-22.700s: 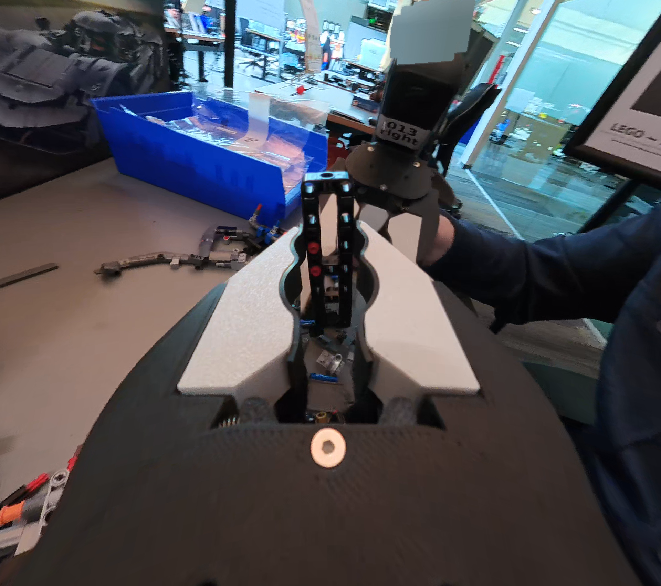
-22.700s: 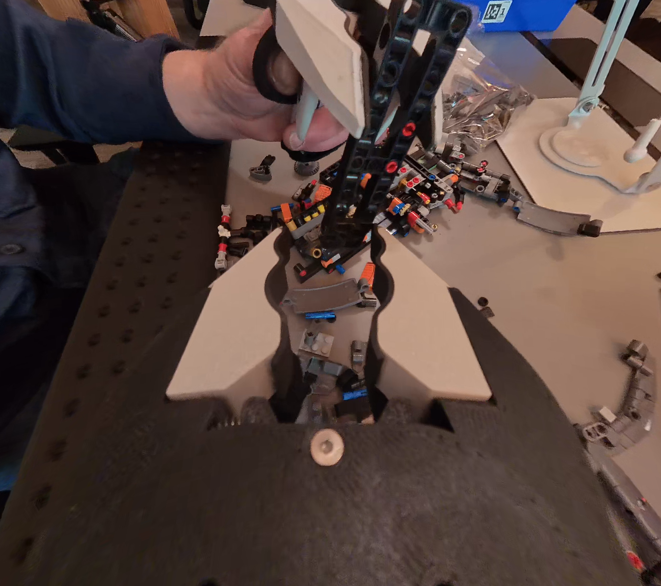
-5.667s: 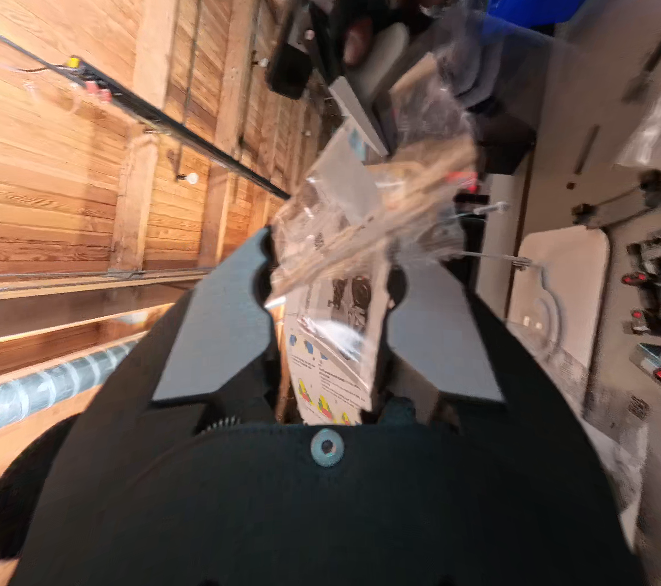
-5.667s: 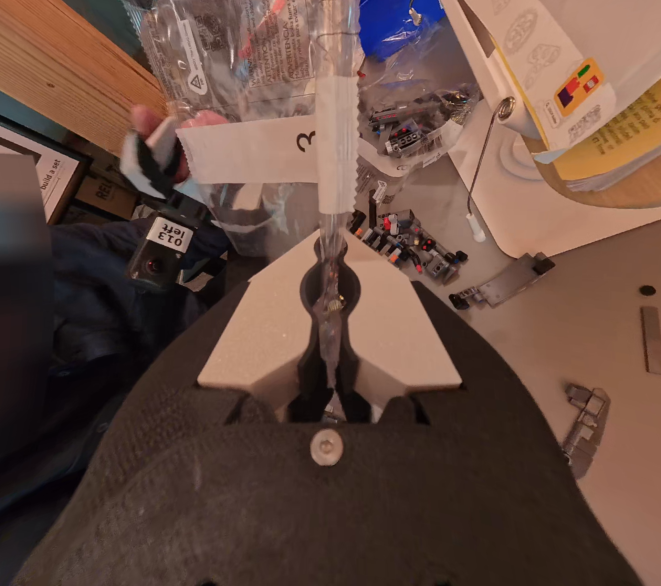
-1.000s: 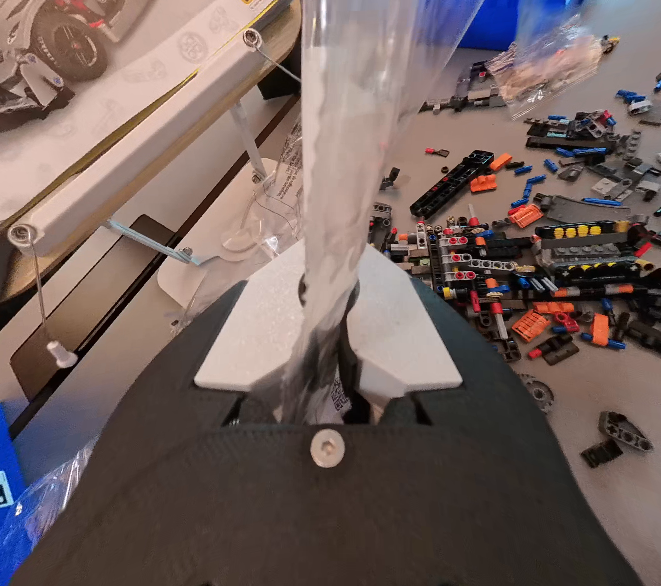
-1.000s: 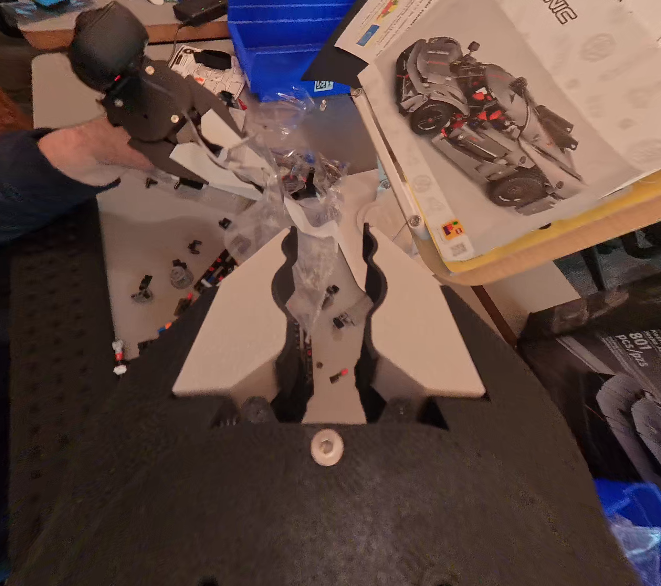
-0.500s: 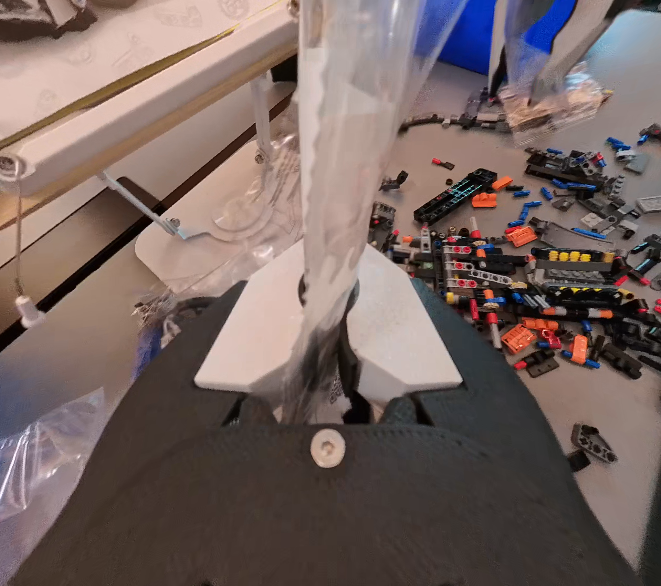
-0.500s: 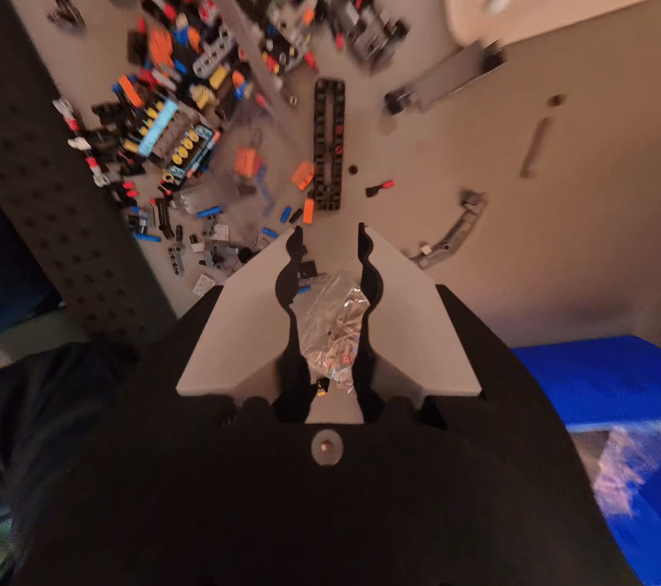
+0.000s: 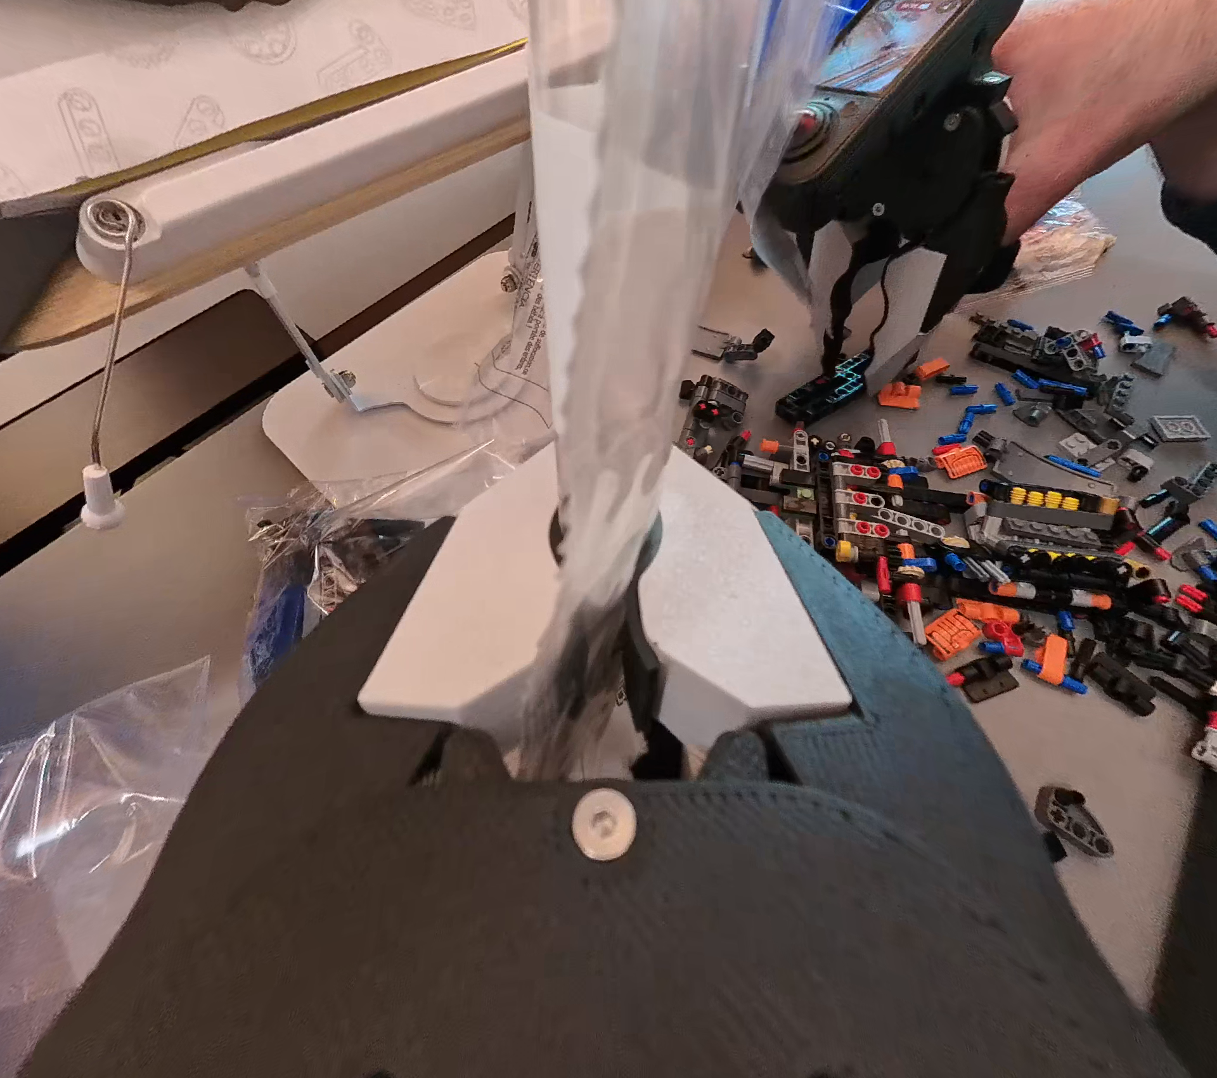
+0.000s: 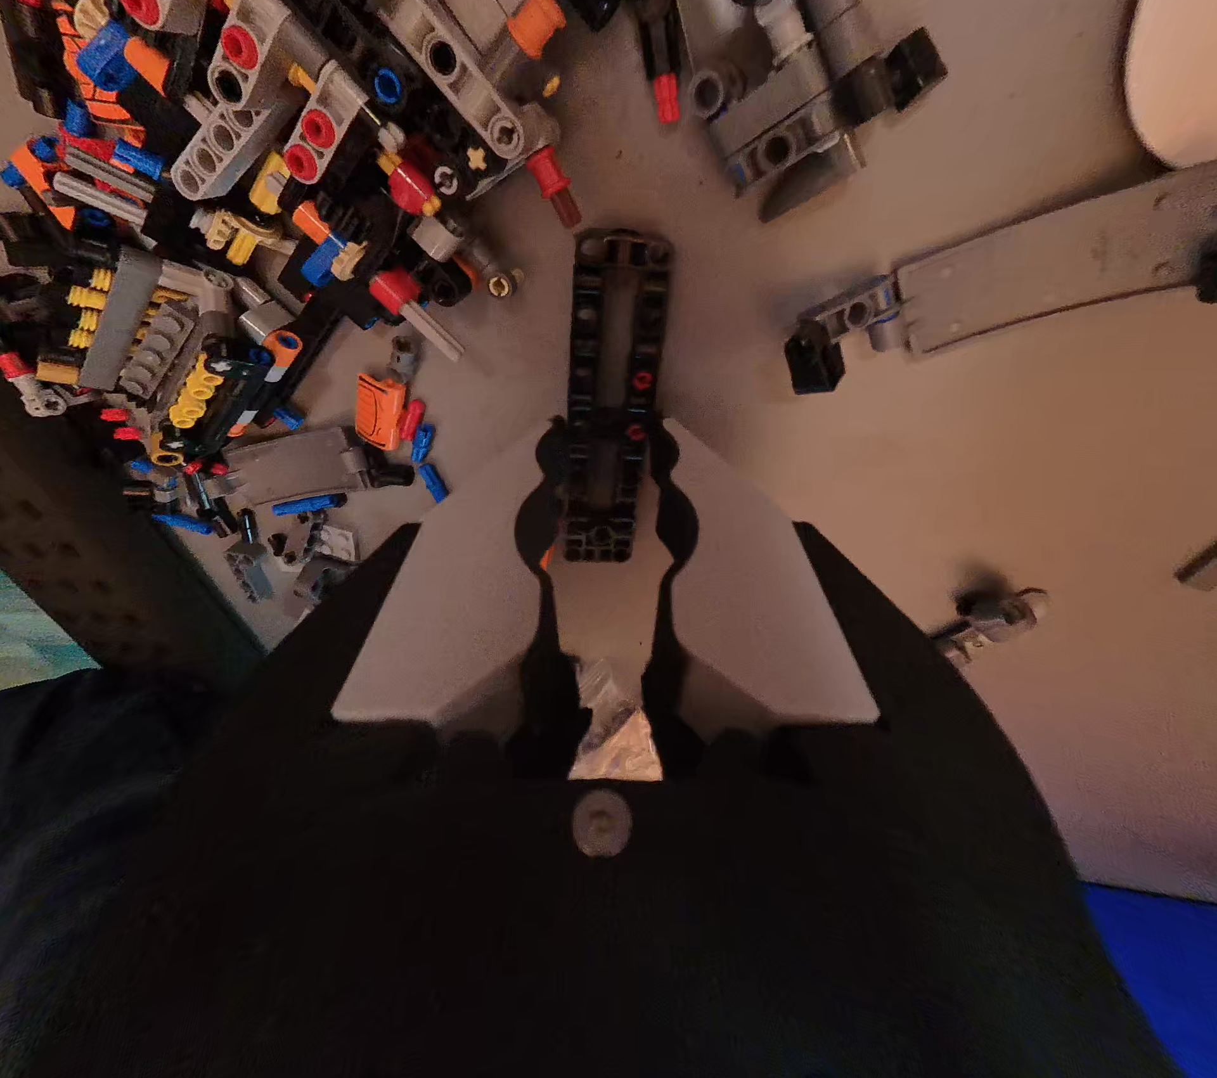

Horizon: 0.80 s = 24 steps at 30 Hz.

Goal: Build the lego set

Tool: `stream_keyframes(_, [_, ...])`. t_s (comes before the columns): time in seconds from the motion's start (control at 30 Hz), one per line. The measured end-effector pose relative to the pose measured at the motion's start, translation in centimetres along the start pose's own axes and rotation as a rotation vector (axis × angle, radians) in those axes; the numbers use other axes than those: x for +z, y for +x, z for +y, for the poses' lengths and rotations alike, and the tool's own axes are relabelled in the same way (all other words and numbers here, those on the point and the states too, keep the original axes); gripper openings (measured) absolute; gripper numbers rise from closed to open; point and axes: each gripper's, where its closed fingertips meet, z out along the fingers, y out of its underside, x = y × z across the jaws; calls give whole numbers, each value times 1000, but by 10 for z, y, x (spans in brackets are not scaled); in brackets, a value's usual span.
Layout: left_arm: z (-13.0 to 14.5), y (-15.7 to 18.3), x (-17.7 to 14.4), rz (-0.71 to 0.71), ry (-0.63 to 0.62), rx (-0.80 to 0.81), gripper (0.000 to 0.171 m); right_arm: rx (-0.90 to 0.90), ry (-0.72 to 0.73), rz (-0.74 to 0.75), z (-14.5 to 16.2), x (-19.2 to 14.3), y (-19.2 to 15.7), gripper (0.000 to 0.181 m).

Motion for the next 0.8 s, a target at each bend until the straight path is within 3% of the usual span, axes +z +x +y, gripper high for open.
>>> stream_keyframes(0.1, [-1, 0, -1, -5, 5, 8, 0, -21, 33, -9, -2, -5, -1, 22])
stream_keyframes(0.2, [-1, 2, 0, -4, 3, 25, 0, -14, 160, -3, -6, -34, -2, 22])
stream_keyframes(0.33, [0, 7, 5, 1, -8, 41, 0, -25, 439, 31, -6, -101, -9, 22])
stream_keyframes(0.5, [1, 15, 12, 17, -23, 61, 0, 35, 822, 203, 6, -201, -5, 22])
stream_keyframes(0.63, [2, 27, 19, 45, -42, 86, 0, -95, 1170, 269, -2, -278, -42, 22])
stream_keyframes(0.8, [2, 44, 26, 69, -72, 130, 0, -249, 1293, 246, -39, -296, -84, 22])
